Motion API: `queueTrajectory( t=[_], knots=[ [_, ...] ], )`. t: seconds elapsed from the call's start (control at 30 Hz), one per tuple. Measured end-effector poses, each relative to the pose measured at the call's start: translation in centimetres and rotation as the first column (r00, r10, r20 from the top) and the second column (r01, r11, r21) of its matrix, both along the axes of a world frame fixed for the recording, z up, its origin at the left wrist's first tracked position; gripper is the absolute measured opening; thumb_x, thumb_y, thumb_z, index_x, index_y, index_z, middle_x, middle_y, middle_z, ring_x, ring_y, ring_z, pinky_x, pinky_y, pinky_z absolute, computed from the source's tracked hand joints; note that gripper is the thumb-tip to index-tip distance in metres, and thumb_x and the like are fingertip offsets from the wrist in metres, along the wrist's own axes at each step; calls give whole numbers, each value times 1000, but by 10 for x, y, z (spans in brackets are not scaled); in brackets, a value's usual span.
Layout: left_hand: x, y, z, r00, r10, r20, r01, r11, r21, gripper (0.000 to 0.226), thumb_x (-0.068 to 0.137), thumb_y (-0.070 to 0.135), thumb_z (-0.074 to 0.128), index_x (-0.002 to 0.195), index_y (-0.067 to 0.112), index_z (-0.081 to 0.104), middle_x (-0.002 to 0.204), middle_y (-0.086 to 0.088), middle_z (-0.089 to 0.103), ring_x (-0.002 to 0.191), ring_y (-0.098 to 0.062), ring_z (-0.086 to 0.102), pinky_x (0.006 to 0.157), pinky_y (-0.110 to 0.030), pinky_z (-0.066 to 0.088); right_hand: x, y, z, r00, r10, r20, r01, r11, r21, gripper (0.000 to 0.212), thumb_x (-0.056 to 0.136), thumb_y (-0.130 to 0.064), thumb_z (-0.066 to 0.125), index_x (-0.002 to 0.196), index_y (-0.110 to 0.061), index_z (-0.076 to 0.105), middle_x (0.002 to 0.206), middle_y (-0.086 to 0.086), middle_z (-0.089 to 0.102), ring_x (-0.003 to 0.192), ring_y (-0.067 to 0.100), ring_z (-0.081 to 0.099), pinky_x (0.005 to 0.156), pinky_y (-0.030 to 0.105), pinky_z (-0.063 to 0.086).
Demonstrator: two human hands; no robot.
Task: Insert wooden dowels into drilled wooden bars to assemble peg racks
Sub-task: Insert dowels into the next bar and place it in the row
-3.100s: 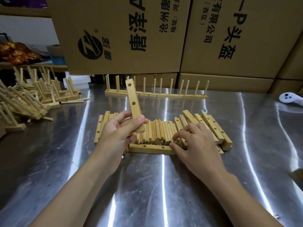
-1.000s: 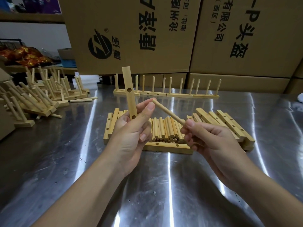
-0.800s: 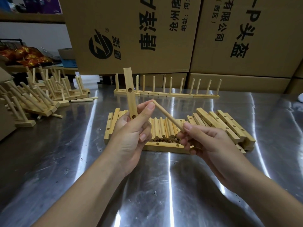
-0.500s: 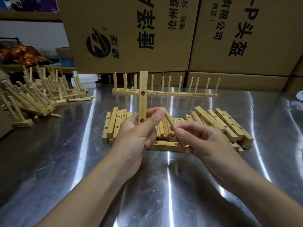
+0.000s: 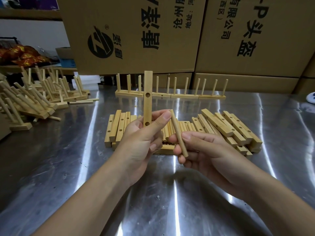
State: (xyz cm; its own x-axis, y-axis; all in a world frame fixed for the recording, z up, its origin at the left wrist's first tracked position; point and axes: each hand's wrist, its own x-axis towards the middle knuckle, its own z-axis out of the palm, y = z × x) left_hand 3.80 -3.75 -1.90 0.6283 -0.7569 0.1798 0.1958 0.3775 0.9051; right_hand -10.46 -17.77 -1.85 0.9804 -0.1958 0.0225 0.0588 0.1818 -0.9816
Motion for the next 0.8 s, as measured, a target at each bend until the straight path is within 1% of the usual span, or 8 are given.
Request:
queueTrajectory(
  t=[0.1, 0.17, 0.3, 0.4, 0.53, 0.63, 0.7, 0.8],
  knots=[
    [0, 1, -2, 999, -30, 15, 30, 999, 14, 12, 83, 39, 88, 92, 34, 83, 54, 11, 38, 46, -7, 31, 59, -26, 36, 0, 1, 0, 1000, 7, -6, -7, 1000, -31, 37, 98, -41, 67, 123, -16, 78, 106, 7, 76, 92, 16, 71, 84, 26, 55],
    [0, 1, -1, 999, -41, 20, 41, 999, 28, 23, 85, 44, 85, 102, 30, 83, 56, 9, 37, 47, -8, 32, 61, -32, 32, 0, 2, 0, 999, -31, 9, 31, 998, -56, 33, 97, -39, 68, 121, -19, 78, 101, 6, 74, 89, 14, 70, 83, 27, 55],
    [1, 0, 4, 997, -81, -12, 81, 997, 17, 53, 103, 66, 48, 124, 26, 75, 67, 3, 42, 54, -10, 38, 53, -27, 28, -1, 1, 3, 986, -150, 74, 160, 976, -149, 25, 95, -34, 67, 115, -25, 79, 93, 6, 74, 79, 16, 68, 75, 29, 51],
    [2, 1, 3, 997, -69, -16, 69, 998, 8, 49, 110, 55, 38, 129, 26, 73, 74, 3, 52, 55, -9, 42, 52, -24, 38, -3, 1, 5, 959, -240, 150, 273, 925, -264, 19, 96, -29, 63, 103, -22, 78, 81, 6, 69, 64, 13, 57, 58, 23, 44],
    [-3, 2, 3, 995, -98, 2, 98, 995, -9, 41, 114, 42, 37, 133, 22, 68, 78, -3, 59, 49, -12, 43, 50, -24, 42, -4, -1, 4, 935, -306, 177, 349, 881, -319, 21, 94, -27, 54, 94, -18, 73, 63, -5, 38, 52, 10, 31, 49, 22, 26],
    [-5, 3, 5, 992, -73, 106, 69, 997, 35, 34, 112, 36, 43, 125, 22, 71, 86, -6, 65, 52, -18, 53, 50, -27, 46, -5, 1, 5, 917, -325, 233, 392, 843, -369, 23, 99, -33, 53, 92, -21, 72, 61, -13, 38, 52, 6, 33, 49, 21, 30],
    [-7, 3, 4, 981, -66, 185, 54, 996, 66, 31, 112, 33, 45, 122, 23, 73, 93, -6, 67, 55, -18, 55, 50, -28, 45, -6, 3, 5, 897, -314, 310, 428, 792, -436, 24, 106, -39, 54, 97, -24, 71, 61, -16, 46, 54, 1, 42, 52, 14, 35],
    [-11, 1, 2, 966, -85, 244, 62, 993, 101, 32, 112, 31, 45, 126, 29, 74, 93, -5, 64, 59, -12, 49, 51, -26, 38, -6, 5, 4, 855, -326, 404, 504, 707, -496, 19, 108, -40, 58, 101, -29, 72, 61, -6, 46, 55, 6, 41, 52, 15, 34]
  ],
)
